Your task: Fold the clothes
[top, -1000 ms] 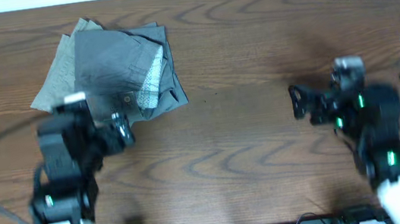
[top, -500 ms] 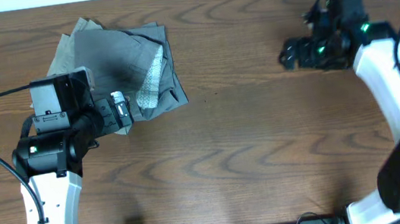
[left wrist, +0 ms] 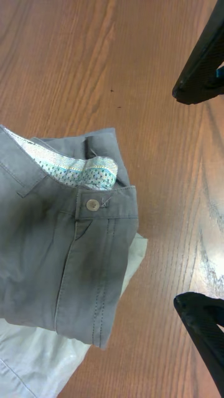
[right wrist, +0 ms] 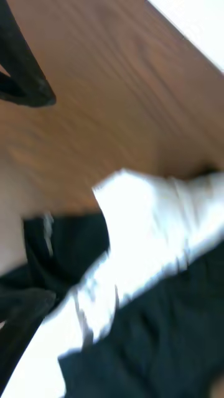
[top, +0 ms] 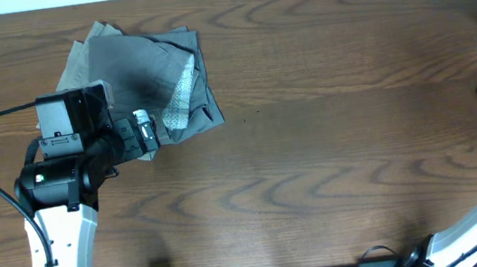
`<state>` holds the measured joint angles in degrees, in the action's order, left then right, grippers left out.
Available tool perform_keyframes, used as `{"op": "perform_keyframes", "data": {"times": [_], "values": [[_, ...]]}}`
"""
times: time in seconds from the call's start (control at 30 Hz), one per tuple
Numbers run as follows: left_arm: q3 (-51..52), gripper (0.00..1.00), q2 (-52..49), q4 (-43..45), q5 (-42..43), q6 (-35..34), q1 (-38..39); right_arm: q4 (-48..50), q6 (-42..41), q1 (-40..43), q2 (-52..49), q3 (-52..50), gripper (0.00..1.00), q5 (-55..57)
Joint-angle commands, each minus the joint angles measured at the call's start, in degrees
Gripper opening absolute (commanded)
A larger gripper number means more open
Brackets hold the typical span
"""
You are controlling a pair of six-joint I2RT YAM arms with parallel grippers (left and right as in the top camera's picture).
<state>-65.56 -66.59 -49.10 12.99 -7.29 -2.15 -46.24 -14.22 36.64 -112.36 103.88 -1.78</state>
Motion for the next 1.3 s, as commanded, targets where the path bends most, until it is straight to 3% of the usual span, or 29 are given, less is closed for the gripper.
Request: {"op": "perform_keyframes", "data": {"times": [0.0, 0.1, 0.27, 0.33, 0.9, 1.0, 1.03, 1.1, 1.13, 1.27], "values": [[-1.2, 0.98, 0.1, 0.0, 0.3, -0.1, 0.1, 1.9, -1.1, 4.3, -3.7, 0.9, 0.87, 1.6], [-1.2, 0.98, 0.1, 0.3, 0.3, -0.1, 0.1, 4.4, 0.9, 7.8, -6.7, 0.9, 0.79, 1.6], [-1.2, 0.98, 0.1, 0.4, 0.3, -0.1, 0.1, 7.8, 1.6, 10.7, -10.8, 0.9, 0.77, 1.9], [-1.2, 0.98, 0.0, 0.5, 0.3, -0.1, 0.1, 9.4, 1.6, 11.2, -12.5, 0.9, 0.72, 2.0], [-1.2, 0.98, 0.0, 0.5, 3.3, -0.1, 0.1, 20.2, 1.0, 11.2, -22.7, 0.9, 0.69, 2.0], [-1.2, 0.98, 0.0, 0.5, 3.3, -0.1, 0.1, 21.0, 1.0, 11.2, -23.3, 0.9, 0.50, 2.0], [-1.2, 0.98, 0.0, 0.5, 3.3, -0.1, 0.1, 21.1, 1.0, 11.2, -23.3, 0.9, 0.39, 2.0], [-1.2, 0.98, 0.0, 0.5, 3.3, -0.1, 0.1, 21.2, 1.0, 11.3, -23.1, 1.0, 0.07, 1.9], [-1.2, 0.98, 0.0, 0.5, 3.3, -0.1, 0.1, 20.8, 1.0, 11.4, -22.9, 1.4, 0.01, 1.0], [-1.2, 0.98, 0.0, 0.5, 3.3, -0.1, 0.1, 19.9, 1.0, 11.5, -19.1, 2.2, 0.01, -3.7]]}}
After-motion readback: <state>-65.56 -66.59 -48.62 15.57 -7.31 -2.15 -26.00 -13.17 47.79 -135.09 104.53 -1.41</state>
